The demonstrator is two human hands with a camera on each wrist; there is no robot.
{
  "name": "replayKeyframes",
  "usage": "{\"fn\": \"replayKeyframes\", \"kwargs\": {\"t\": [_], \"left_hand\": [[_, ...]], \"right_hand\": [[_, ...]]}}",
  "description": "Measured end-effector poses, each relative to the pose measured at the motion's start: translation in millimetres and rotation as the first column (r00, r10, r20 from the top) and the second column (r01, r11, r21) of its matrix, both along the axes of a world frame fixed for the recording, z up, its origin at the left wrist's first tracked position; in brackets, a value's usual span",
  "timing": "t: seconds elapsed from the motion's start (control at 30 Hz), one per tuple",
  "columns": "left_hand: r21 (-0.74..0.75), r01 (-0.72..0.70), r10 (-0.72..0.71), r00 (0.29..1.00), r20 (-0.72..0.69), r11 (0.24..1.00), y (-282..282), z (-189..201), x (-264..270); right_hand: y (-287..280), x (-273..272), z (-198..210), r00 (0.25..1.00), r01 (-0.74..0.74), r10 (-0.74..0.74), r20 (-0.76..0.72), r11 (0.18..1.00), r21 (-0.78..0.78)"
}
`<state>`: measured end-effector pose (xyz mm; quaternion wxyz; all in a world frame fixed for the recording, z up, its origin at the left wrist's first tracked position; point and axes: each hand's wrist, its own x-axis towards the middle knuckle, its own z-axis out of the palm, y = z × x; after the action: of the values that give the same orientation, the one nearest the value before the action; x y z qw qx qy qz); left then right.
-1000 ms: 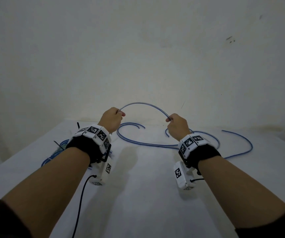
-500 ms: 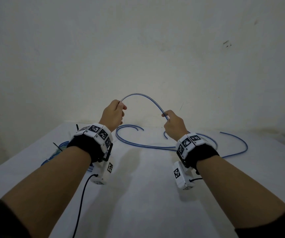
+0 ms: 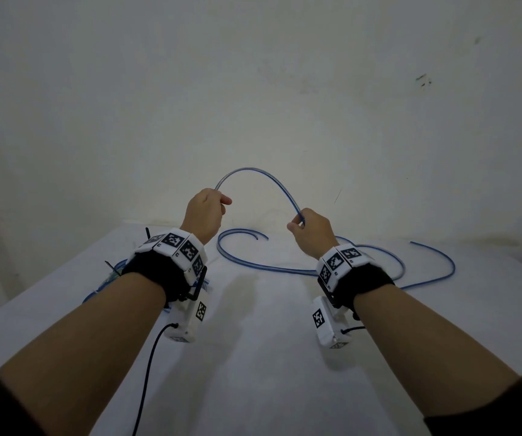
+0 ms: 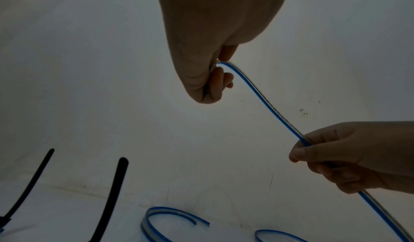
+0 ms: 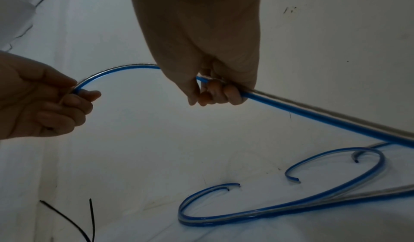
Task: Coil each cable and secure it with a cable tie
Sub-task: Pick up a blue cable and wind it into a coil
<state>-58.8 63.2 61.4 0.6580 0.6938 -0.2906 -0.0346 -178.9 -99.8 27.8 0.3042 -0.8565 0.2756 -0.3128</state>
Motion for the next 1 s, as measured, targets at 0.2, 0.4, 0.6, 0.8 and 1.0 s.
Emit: {"fn": "replayKeyframes", "kwargs": {"t": [0.2, 0.4, 0.6, 0.8, 1.0], "left_hand": [[0.059, 0.063, -0.065, 0.997, 0.035, 0.996, 6, 3, -6], [0.094, 0.048, -0.052, 0.998, 0.035, 0.994, 6, 1, -8], [0.028, 0.014, -0.014, 1.0, 0.001, 1.0, 5, 1, -3], [0.014, 0.004, -0.005, 0.999, 0.05, 1.0, 8, 3, -4], [0.086, -0.001, -0.011, 0.991, 0.132, 0.996, 11, 0, -2]], "right_hand": [[0, 3, -3, 0.997, 0.023, -0.026, -0.067, 0.999, -0.041], [-1, 6, -12, 0.989, 0.02, -0.024, -0.146, 0.999, -0.028], [0, 9, -11, 0.988, 0.006, -0.012, -0.153, 0.999, -0.043], [3, 15, -13, 0.981, -0.021, 0.008, -0.192, 0.997, -0.068], [6, 16, -18, 0.96, -0.037, 0.015, -0.281, 0.997, -0.073]]}}
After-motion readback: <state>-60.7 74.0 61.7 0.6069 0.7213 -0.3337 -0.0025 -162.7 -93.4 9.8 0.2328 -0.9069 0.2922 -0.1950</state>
